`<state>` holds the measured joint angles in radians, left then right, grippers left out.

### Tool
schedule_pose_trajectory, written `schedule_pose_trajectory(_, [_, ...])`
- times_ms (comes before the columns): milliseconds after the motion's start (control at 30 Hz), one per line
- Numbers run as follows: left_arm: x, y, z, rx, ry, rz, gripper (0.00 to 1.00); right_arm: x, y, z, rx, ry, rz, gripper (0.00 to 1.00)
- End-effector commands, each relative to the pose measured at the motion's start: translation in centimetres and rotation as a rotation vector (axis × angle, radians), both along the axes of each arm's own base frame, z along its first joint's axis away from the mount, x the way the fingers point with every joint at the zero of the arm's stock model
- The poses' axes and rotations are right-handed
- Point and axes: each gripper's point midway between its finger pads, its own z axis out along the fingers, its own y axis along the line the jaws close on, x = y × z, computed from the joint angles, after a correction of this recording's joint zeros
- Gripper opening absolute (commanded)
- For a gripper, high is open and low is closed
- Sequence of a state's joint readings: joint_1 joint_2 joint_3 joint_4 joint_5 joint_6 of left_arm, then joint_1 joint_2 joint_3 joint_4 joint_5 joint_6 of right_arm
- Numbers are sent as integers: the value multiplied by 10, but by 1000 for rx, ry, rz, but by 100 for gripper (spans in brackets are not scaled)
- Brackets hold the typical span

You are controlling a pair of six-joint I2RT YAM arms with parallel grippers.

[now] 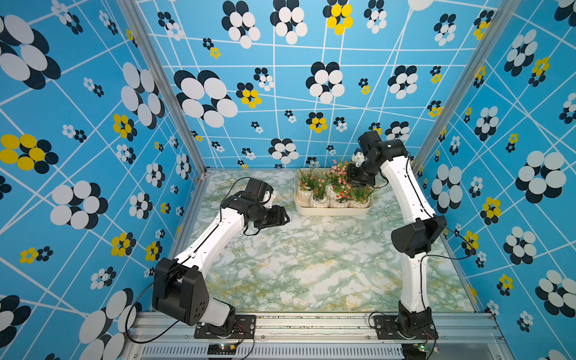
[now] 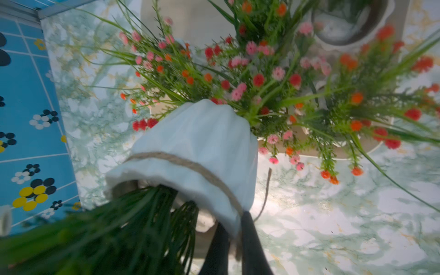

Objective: Put the potted gypsophila into the storage box
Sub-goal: Adjust the baby's breath potted plant in the storage box.

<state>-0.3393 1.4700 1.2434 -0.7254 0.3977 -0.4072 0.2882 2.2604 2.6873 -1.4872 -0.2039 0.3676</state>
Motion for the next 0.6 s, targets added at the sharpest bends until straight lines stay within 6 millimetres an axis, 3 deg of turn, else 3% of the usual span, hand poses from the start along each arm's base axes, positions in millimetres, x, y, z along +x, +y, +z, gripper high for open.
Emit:
schedule_pose_trajectory(0, [6, -1, -7, -10, 14, -11, 71, 6, 18, 14, 93, -21, -15, 0])
schedule_pose_trajectory(167, [13, -3, -13, -12, 29, -8, 71, 40, 35, 15, 196, -88, -76, 0])
schedule_pose_trajectory(333, [21, -6, -14, -16, 36, -13, 71, 68, 47, 28, 295, -181, -128, 0])
schedule_pose_trajectory(567, [25, -8, -16, -18, 43, -14, 71, 101, 49, 37, 365, -268, -248, 0])
